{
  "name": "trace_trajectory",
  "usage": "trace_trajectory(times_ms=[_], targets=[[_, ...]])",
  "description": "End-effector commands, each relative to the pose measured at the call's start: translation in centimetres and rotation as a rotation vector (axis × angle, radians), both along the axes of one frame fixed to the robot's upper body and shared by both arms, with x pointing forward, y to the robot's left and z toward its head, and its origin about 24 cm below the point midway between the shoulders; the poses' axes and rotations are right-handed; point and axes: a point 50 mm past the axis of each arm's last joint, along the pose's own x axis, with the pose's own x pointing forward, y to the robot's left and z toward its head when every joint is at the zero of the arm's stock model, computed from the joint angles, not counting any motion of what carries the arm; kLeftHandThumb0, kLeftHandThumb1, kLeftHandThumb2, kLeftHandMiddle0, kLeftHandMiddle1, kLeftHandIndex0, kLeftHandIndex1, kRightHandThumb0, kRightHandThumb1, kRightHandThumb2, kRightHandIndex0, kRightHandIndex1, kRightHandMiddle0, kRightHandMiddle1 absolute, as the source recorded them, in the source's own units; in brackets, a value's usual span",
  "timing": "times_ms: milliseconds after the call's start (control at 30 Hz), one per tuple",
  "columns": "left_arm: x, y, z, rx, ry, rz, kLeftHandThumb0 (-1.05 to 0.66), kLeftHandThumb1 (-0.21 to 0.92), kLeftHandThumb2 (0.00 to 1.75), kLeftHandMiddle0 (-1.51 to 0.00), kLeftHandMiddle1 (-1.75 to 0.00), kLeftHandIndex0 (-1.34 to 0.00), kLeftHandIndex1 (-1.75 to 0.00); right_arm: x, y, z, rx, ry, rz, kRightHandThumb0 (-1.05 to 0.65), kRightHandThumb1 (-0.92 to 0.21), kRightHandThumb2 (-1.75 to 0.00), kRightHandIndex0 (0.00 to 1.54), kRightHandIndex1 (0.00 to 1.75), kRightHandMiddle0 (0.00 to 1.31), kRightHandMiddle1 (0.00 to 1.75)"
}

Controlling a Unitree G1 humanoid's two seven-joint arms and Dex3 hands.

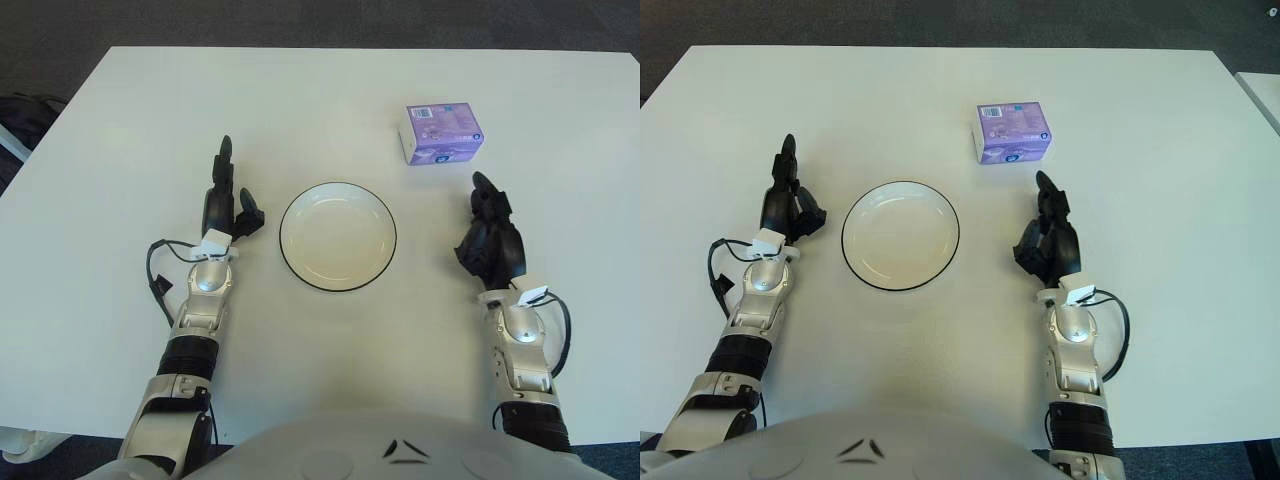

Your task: Put the tissue paper into the plate.

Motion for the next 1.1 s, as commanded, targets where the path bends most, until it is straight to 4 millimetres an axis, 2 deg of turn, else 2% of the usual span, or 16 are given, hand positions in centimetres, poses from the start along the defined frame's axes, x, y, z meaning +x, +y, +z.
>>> trace_trajectory(times_ms=[0,167,433,733,867,1067], targets=[[-3.2,-1.1,-6.3,-0.045,0.262,0.021,-0.95,0.92,1.2,0.0,0.0,0.0,0.0,0.1,-1.2,1.5,-0.007,-0.061,-0.032,-0.62,-0.92,-1.01,0.13,0.01,0.0,0.35],[-3.1,-1.3,-6.4,-0.05,0.264,0.024,-0.95,0.92,1.19,0.0,0.0,0.0,0.0,1.0,-1.9,4.9,-0.033,-0.141,-0.044,-0.63,-0.92,-0.99,0.15,0.02,0.0,0.4],[-2.8,-1.4,-6.4,-0.056,0.268,0.018,-0.94,0.92,1.19,-0.01,0.0,0.0,0.0,3.5,-1.5,8.3,-0.147,-0.207,-0.062,-0.61,-0.92,-0.94,0.17,0.02,0.0,0.48],[-2.6,-1.6,-6.3,-0.068,0.266,0.018,-0.94,0.92,1.2,-0.01,0.0,0.0,0.0,4.5,-2.4,10.2,-0.268,-0.252,-0.085,-0.59,-0.92,-0.93,0.19,0.03,0.0,0.54],[-2.6,-1.6,-6.3,-0.068,0.264,0.019,-0.94,0.92,1.2,0.0,0.0,0.0,0.0,5.6,-3.8,12.2,-0.356,-0.284,-0.085,-0.58,-0.92,-0.93,0.2,0.03,0.0,0.6],[-2.5,-1.5,-6.3,-0.063,0.261,0.022,-0.94,0.92,1.2,0.0,0.0,0.0,0.0,7.1,-4.4,15.9,-0.585,-0.258,-0.085,-0.59,-0.92,-0.91,0.18,0.01,0.0,0.63]])
